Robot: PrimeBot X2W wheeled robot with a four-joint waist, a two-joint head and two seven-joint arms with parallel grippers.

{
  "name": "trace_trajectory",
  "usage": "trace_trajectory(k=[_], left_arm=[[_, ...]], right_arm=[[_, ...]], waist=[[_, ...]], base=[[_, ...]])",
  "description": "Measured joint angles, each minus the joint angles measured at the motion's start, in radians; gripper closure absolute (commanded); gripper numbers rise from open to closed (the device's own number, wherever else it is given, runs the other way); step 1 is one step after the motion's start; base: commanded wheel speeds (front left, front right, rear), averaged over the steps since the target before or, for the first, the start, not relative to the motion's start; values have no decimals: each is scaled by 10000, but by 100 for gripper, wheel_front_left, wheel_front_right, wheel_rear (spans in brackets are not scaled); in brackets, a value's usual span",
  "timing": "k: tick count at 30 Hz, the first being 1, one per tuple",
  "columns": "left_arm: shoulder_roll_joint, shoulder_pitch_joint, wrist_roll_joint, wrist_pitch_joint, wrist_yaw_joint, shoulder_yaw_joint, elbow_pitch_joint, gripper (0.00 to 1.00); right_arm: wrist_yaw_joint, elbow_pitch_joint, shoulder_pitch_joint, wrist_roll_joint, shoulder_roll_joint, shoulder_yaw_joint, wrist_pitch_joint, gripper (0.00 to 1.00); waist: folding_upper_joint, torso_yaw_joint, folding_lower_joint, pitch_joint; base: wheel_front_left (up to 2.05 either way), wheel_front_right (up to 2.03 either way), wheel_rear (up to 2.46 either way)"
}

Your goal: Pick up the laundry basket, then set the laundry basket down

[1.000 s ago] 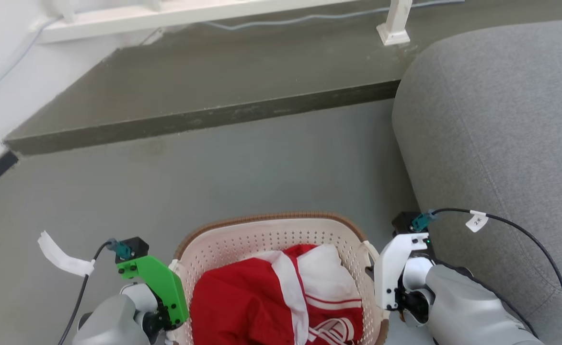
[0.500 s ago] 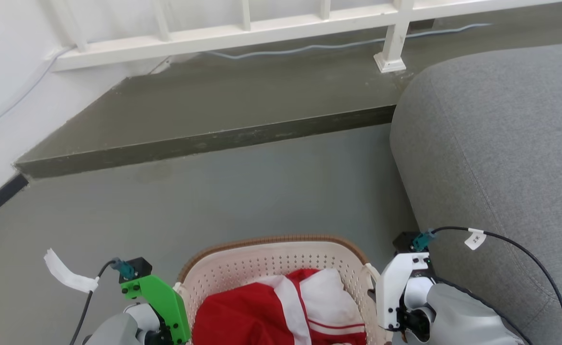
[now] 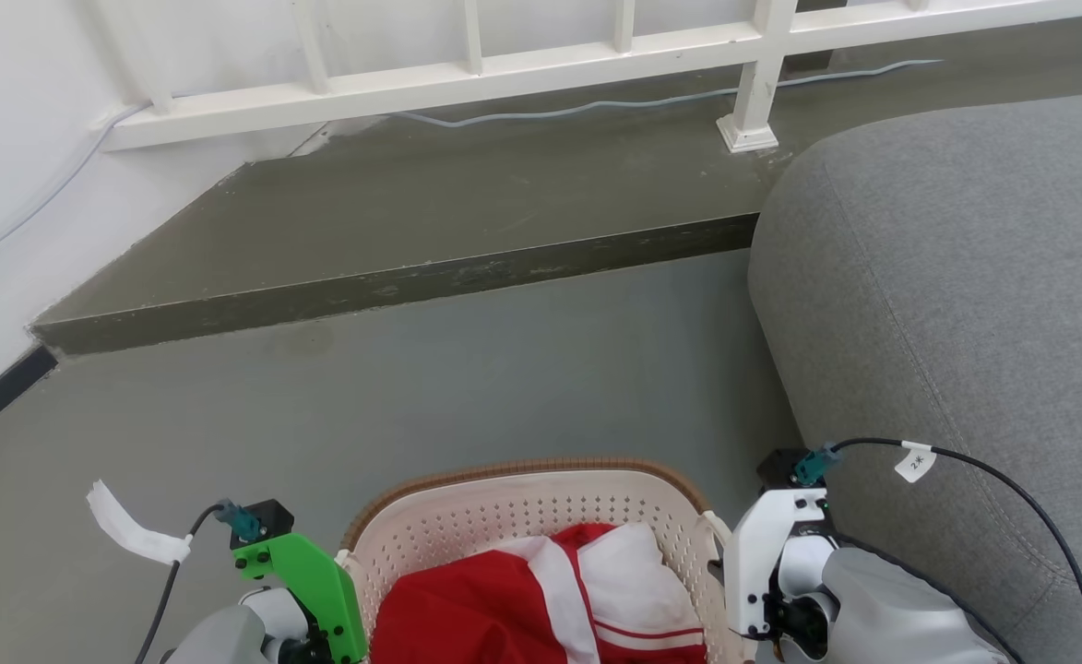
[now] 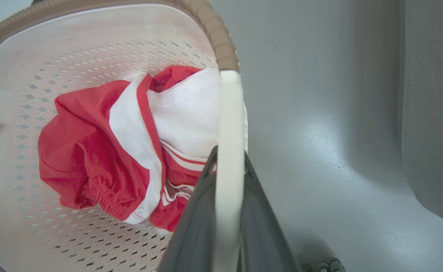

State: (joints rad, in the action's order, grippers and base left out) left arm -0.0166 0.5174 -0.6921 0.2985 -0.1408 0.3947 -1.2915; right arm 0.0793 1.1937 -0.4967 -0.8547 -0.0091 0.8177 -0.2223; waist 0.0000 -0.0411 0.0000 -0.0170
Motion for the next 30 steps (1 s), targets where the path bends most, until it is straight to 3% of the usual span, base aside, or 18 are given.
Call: trace_trajectory(k=[30], left_arm=[[2,-12,-4,44,0,10,-6,100]], right_arm=[[0,12,0,-130,-4,167,15,100]], waist=[[0,-2,0,-68]], base=[[0,0,0]])
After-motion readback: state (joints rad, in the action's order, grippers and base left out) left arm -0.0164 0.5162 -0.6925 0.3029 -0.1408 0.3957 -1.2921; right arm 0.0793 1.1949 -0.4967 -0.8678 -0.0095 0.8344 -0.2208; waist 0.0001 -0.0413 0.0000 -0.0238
